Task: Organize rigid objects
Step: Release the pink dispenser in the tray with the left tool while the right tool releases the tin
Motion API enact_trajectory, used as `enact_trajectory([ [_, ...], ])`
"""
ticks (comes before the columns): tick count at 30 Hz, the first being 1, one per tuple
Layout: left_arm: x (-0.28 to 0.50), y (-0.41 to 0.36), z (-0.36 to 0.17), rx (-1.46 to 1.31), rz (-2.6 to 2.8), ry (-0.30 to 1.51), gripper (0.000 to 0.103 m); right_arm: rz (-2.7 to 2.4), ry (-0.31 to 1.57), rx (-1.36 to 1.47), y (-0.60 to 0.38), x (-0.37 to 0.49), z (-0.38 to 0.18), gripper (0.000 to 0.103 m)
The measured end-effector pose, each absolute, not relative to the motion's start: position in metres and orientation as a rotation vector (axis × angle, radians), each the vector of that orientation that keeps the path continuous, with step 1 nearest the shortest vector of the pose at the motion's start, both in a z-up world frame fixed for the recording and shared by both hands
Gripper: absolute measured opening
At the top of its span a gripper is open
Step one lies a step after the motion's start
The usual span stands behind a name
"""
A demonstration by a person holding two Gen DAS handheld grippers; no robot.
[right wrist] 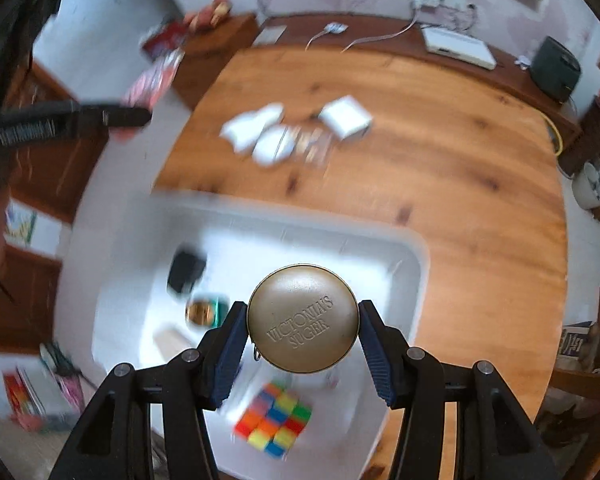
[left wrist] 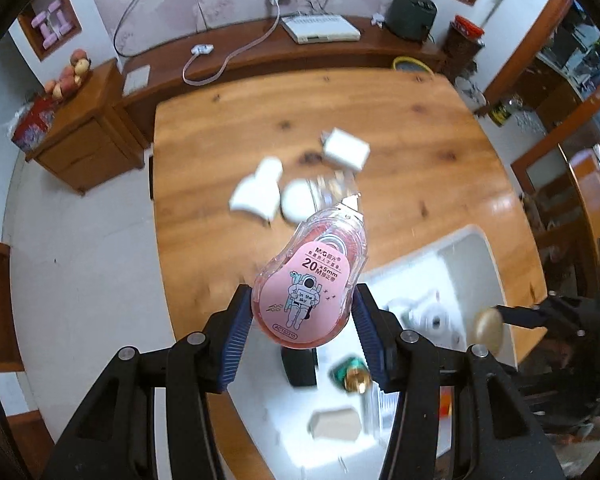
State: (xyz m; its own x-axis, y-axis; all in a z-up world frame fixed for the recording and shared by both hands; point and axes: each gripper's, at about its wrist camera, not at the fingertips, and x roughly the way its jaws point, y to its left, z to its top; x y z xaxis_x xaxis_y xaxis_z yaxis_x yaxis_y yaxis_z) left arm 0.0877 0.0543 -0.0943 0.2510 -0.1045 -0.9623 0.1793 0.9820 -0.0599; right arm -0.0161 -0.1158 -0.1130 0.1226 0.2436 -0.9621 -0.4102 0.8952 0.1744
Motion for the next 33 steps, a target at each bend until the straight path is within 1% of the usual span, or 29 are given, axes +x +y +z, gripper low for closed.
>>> enact_trajectory([
  [6, 0.05, 0.05, -0.126, 0.042, -0.193, 1.39, 0.054, 0.457, 1.428, -0.214, -0.095, -0.053, -0.158, 0.055],
  [14, 0.011, 0.052, -0.172, -0.05, -0.162, 1.517, 0.054, 0.358, 1.458, -0.2, -0.098, -0.058, -0.186, 0.056],
  [18, -0.004, 0.054, -0.192, -0.055, -0.149, 1.573, 0.054, 0.309, 1.468, -0.172, -0.107, -0.059, -0.19, 0.056],
  [19, -0.007, 0.053, -0.196, -0.054, -0.151, 1.585, 0.054, 0.302, 1.47, -0.175, -0.108, -0.06, -0.191, 0.058],
  [22, -0.014, 0.05, -0.205, -0.038, -0.15, 1.609, 0.054, 0.293, 1.465, -0.168, -0.113, -0.064, -0.19, 0.066],
  [26, -0.02, 0.044, -0.208, 0.011, -0.14, 1.633, 0.055, 0.286, 1.465, -0.138, -0.12, -0.067, -0.186, 0.067],
  [27, -0.02, 0.043, -0.207, 0.018, -0.141, 1.632, 0.057, 0.284, 1.465, -0.133, -0.121, -0.067, -0.185, 0.067],
  [28, -0.021, 0.042, -0.205, 0.029, -0.143, 1.628, 0.063, 0.282, 1.463, -0.128, -0.121, -0.068, -0.184, 0.067],
  [29, -0.022, 0.04, -0.202, 0.036, -0.145, 1.622, 0.067, 0.28, 1.461, -0.124, -0.122, -0.068, -0.182, 0.067],
  [30, -0.022, 0.039, -0.199, 0.043, -0.15, 1.612, 0.077, 0.278, 1.46, -0.123, -0.123, -0.068, -0.182, 0.067],
  [31, -0.023, 0.037, -0.195, 0.052, -0.151, 1.602, 0.083, 0.277, 1.46, -0.122, -0.125, -0.069, -0.179, 0.067],
  [33, -0.023, 0.035, -0.188, 0.064, -0.158, 1.581, 0.084, 0.277, 1.456, -0.123, -0.124, -0.067, -0.178, 0.067],
])
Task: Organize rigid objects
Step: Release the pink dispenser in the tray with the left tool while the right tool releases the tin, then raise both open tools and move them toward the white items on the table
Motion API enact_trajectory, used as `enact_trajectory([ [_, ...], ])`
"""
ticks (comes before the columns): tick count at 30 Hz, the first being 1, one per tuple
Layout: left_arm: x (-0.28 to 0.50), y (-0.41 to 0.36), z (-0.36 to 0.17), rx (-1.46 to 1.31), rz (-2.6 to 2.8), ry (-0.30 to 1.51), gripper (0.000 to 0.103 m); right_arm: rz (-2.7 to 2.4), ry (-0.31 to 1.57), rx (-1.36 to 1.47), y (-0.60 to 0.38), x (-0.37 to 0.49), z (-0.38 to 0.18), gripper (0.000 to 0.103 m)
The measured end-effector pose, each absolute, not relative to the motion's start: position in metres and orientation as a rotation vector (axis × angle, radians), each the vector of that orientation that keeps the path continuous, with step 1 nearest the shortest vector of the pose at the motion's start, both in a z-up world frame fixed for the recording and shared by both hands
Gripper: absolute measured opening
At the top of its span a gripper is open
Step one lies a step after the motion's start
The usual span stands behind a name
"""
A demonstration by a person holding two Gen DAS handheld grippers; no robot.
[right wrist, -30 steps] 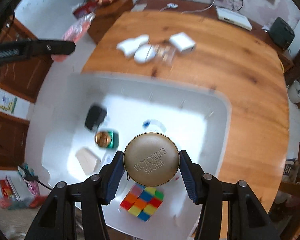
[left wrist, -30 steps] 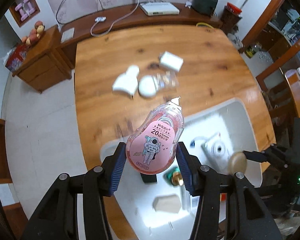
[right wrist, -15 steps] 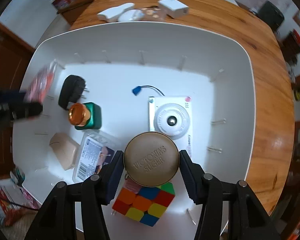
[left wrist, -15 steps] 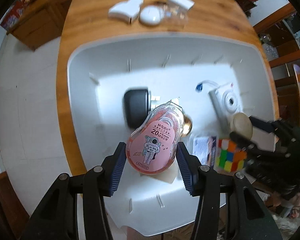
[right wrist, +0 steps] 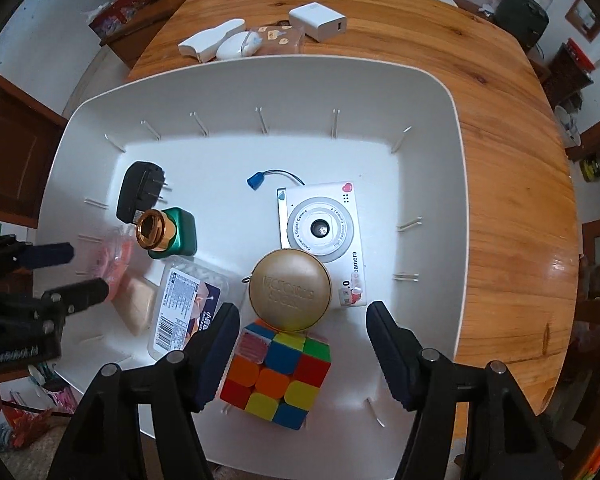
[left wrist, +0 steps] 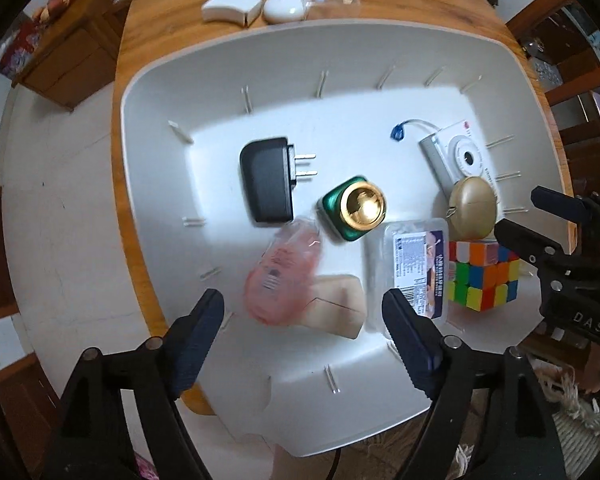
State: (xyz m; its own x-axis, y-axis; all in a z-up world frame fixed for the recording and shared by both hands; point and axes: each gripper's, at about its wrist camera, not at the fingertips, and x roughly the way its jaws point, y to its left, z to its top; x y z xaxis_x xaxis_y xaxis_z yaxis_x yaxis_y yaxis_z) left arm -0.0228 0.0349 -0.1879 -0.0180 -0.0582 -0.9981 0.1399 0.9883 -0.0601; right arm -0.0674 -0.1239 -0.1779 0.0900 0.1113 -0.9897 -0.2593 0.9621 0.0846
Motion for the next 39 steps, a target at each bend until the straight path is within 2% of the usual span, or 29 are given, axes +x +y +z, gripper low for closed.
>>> enact_trajectory([
  [29, 0.042, 0.053, -0.083, 0.098, -0.194, 1.254, 0.084, 0.233, 1.291, -0.147, -0.12, -0.046, -0.096, 0.067],
  [35, 0.065, 0.063, -0.054, 0.166, -0.178, 1.168, 0.084, 0.24, 1.268, -0.105, -0.119, -0.027, -0.064, 0.067],
  [39, 0.088, 0.067, -0.036, 0.21, -0.178, 1.111, 0.092, 0.218, 1.236, -0.068, -0.118, 0.0, -0.036, 0.067],
])
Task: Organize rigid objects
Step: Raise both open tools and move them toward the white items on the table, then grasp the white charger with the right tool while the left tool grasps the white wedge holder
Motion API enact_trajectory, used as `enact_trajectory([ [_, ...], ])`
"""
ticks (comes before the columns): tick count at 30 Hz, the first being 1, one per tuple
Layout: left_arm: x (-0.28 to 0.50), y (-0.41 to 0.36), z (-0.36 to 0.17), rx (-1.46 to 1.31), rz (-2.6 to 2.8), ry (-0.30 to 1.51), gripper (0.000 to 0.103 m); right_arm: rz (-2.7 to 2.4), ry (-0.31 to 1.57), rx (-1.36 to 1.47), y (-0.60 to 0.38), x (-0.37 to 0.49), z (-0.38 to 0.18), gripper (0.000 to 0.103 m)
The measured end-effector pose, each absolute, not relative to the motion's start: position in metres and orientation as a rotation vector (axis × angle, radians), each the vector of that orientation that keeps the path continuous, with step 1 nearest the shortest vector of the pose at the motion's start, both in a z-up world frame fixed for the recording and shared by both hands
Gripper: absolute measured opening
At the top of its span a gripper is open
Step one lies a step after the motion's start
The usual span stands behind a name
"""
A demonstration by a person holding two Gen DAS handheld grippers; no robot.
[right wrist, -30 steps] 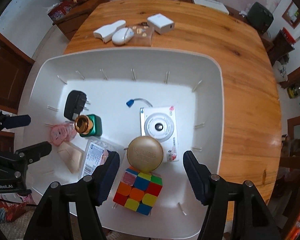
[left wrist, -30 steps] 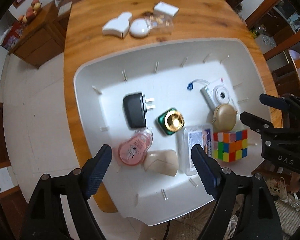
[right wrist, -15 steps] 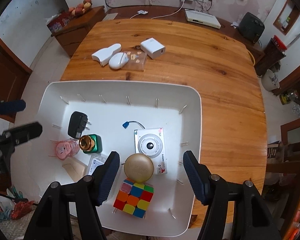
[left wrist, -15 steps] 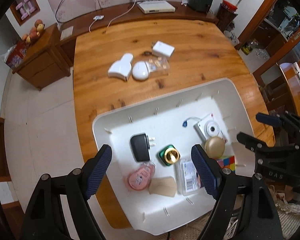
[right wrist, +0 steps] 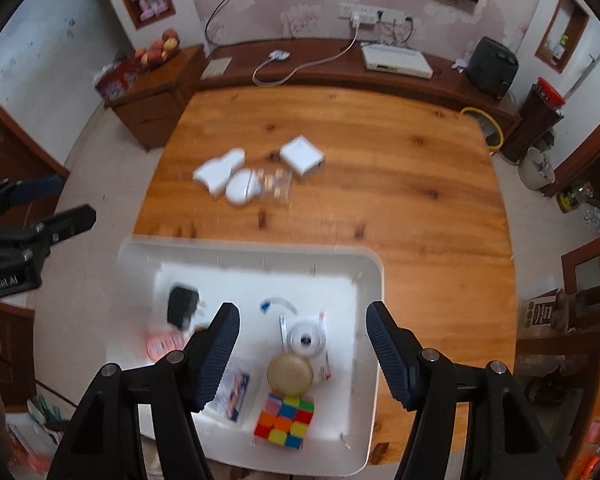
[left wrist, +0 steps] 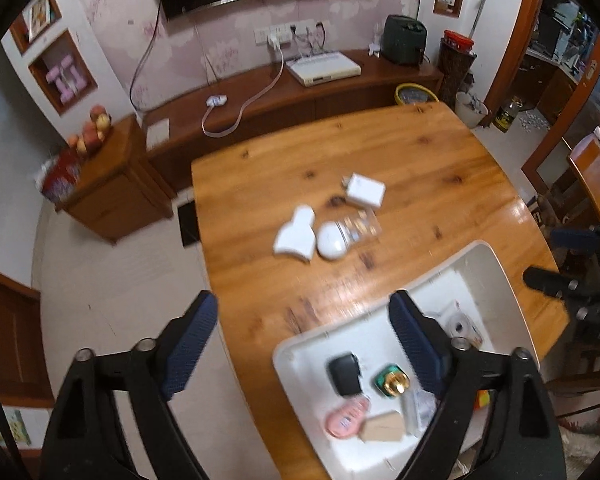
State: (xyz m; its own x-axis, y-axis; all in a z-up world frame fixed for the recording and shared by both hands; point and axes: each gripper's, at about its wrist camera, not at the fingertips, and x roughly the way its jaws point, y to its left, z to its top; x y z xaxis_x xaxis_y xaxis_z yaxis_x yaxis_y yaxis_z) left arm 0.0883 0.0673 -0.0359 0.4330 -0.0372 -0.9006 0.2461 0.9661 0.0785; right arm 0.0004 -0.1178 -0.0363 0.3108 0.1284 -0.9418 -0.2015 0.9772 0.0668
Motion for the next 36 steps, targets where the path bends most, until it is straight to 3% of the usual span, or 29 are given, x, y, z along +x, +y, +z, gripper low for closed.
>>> enact_trajectory([
  [6, 0.122, 0.066, -0.043, 0.266, -0.212, 1.119, 0.092, 0.19, 1.237, 0.045, -0.116, 0.054, -0.011, 0.067],
  [11, 0.155, 0.068, -0.079, 0.286, -0.237, 1.204, 0.092, 0.148, 1.286, 0.167, -0.114, 0.104, -0.021, 0.067],
  [26, 0.222, 0.088, -0.191, 0.206, -0.203, 1.439, 0.092, 0.028, 1.542, 0.576, -0.111, 0.209, -0.175, 0.067],
  [36, 0.227, 0.082, -0.223, 0.271, -0.209, 1.486, 0.092, -0.093, 1.578, 0.595, -0.102, 0.24, -0.236, 0.067],
])
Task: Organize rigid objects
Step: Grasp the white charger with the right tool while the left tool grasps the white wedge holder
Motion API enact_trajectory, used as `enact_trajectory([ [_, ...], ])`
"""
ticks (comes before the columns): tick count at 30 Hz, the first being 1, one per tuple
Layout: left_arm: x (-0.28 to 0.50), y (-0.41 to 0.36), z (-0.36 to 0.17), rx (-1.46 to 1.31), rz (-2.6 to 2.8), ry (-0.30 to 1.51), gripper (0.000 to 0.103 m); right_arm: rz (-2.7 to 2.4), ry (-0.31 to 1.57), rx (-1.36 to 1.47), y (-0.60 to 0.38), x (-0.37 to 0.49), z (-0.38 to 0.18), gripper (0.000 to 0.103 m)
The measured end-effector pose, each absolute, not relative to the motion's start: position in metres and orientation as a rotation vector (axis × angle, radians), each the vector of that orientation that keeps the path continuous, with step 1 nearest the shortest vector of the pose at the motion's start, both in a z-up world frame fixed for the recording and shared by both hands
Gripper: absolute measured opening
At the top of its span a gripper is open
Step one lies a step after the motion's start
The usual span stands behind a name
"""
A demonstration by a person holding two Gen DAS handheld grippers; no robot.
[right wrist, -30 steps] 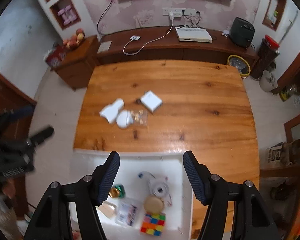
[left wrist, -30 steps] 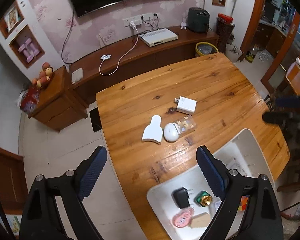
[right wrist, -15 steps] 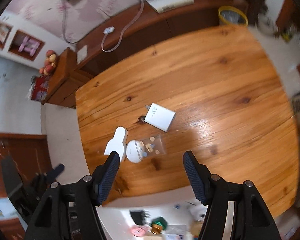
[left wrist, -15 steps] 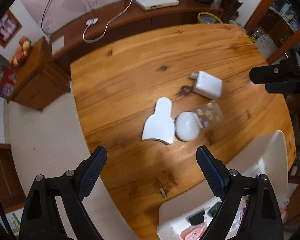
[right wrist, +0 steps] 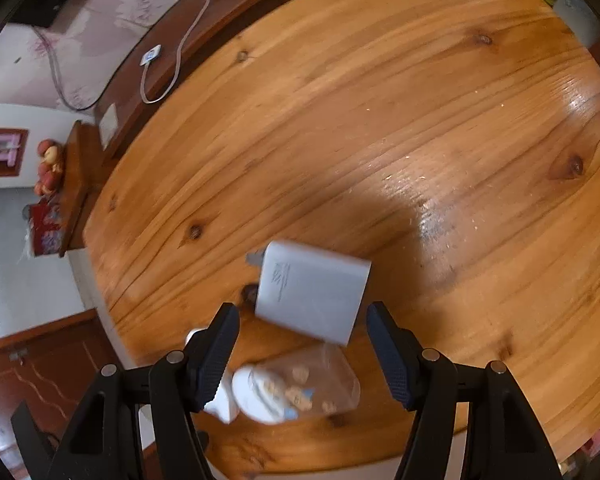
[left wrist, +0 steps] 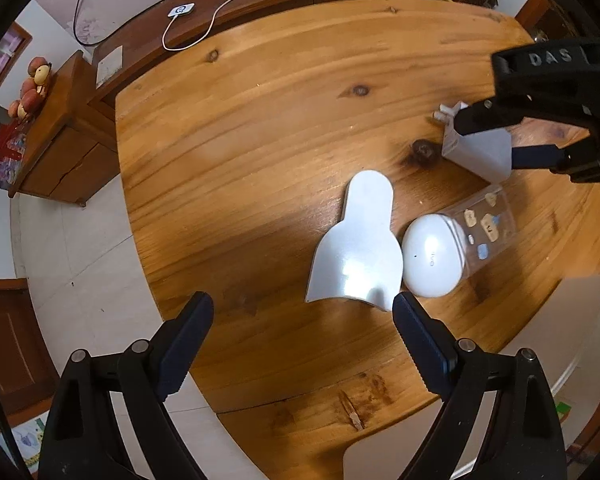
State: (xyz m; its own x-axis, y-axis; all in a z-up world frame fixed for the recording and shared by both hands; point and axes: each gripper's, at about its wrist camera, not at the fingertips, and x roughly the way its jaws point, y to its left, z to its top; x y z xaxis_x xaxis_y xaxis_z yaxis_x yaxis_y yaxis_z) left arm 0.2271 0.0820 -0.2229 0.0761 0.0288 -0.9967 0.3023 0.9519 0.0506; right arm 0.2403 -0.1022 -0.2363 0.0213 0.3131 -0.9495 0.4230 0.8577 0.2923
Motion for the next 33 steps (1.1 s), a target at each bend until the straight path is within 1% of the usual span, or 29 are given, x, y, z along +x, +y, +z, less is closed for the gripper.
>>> enact_trajectory([
  [3, 0.228, 0.08, -0.227, 0.28, -0.212, 1.495, 0.092, -0.121, 1.593, 0.567, -0.098, 0.242, -0.245, 0.067],
  [5, 0.228, 0.078, -0.229, 0.286, -0.212, 1.501, 0.092, -0.116, 1.587, 0.566, -0.097, 0.242, -0.247, 0.063],
  [10, 0.23, 0.07, -0.234, 0.31, -0.223, 1.513, 0.092, -0.115, 1.586, 0.49, -0.096, 0.241, -0.244, 0.061],
  [23, 0.24, 0.058, -0.254, 0.347, -0.216, 1.563, 0.092, -0.101, 1.593, 0.46, -0.12, 0.239, -0.242, 0.061],
  [29, 0.244, 0.061, -0.264, 0.313, -0.192, 1.593, 0.093, -0.086, 1.595, 0.381, -0.113, 0.24, -0.242, 0.061],
  [32, 0.247, 0.063, -0.264, 0.282, -0.185, 1.589, 0.091, -0.096, 1.606, 0.336, -0.108, 0.243, -0.242, 0.061],
  [33, 0.247, 0.064, -0.263, 0.268, -0.191, 1.588, 0.088, -0.099, 1.611, 0.319, -0.105, 0.245, -0.244, 0.061],
])
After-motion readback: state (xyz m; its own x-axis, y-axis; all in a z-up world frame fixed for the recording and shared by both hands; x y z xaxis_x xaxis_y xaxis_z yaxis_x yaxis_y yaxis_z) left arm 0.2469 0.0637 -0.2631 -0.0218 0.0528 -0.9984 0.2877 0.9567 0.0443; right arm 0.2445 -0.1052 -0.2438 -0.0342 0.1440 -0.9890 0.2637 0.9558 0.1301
